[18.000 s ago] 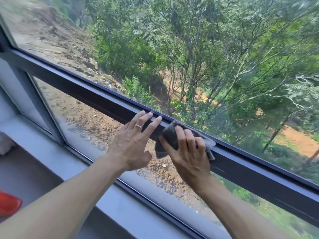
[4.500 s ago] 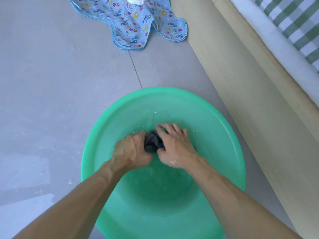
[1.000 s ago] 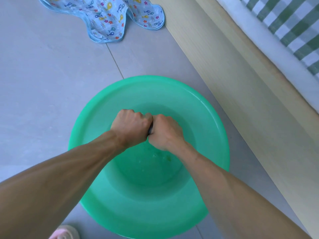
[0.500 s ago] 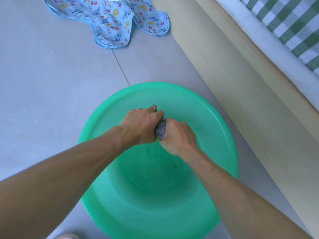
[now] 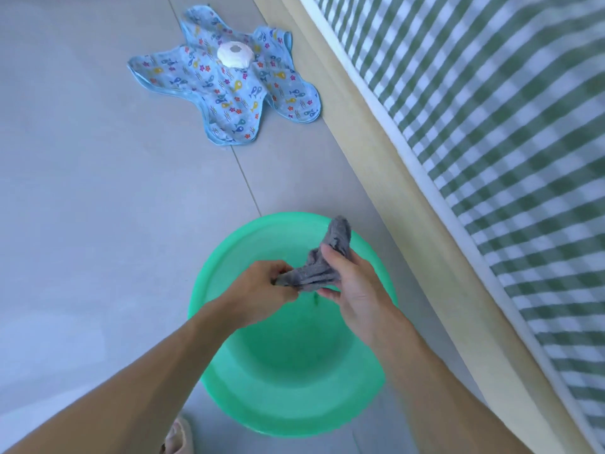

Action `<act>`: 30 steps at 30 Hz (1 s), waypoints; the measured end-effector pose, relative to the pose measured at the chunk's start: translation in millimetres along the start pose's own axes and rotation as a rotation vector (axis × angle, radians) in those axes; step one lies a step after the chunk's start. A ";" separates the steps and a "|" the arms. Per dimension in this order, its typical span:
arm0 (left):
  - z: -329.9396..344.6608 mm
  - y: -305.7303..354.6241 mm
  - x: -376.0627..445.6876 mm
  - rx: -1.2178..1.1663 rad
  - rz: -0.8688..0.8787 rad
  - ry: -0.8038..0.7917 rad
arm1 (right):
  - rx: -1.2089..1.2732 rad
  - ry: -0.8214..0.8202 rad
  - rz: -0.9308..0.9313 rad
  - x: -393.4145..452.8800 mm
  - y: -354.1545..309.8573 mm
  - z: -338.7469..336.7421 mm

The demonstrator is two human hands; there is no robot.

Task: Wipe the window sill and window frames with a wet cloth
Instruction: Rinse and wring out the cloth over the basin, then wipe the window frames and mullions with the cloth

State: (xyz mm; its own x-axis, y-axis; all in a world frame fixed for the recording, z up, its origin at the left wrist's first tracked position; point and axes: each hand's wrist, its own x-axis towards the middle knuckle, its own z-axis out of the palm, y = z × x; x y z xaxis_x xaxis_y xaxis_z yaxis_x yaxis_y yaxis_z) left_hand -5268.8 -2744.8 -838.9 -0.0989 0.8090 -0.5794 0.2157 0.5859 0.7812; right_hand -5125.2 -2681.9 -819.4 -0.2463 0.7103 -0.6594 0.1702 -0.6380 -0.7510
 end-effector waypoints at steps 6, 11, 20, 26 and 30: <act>-20.8 73.5 -116.1 -0.296 0.089 0.270 | -0.818 -0.044 -0.365 -102.0 -44.6 30.7; -43.8 92.4 -214.8 -0.334 0.017 0.466 | -0.788 -0.178 -0.313 -193.9 -93.2 52.4; -90.9 80.2 -449.4 -0.623 -0.113 0.665 | -1.043 -0.582 -0.553 -347.3 -128.5 175.5; -97.7 23.8 -608.1 -0.521 -0.107 0.629 | -1.323 -0.903 -0.672 -482.6 -78.2 274.4; -82.2 -36.7 -735.6 -0.790 -0.063 0.744 | -1.260 -0.946 -0.631 -591.5 -15.9 332.4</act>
State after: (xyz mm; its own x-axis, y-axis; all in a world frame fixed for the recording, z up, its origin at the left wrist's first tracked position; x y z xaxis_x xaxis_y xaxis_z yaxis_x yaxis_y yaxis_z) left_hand -5283.8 -3357.5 -422.2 -0.7092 0.4466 -0.5455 -0.4702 0.2768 0.8380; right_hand -5299.4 -3190.7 -405.4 -0.9294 0.0325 -0.3677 0.3125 0.5994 -0.7369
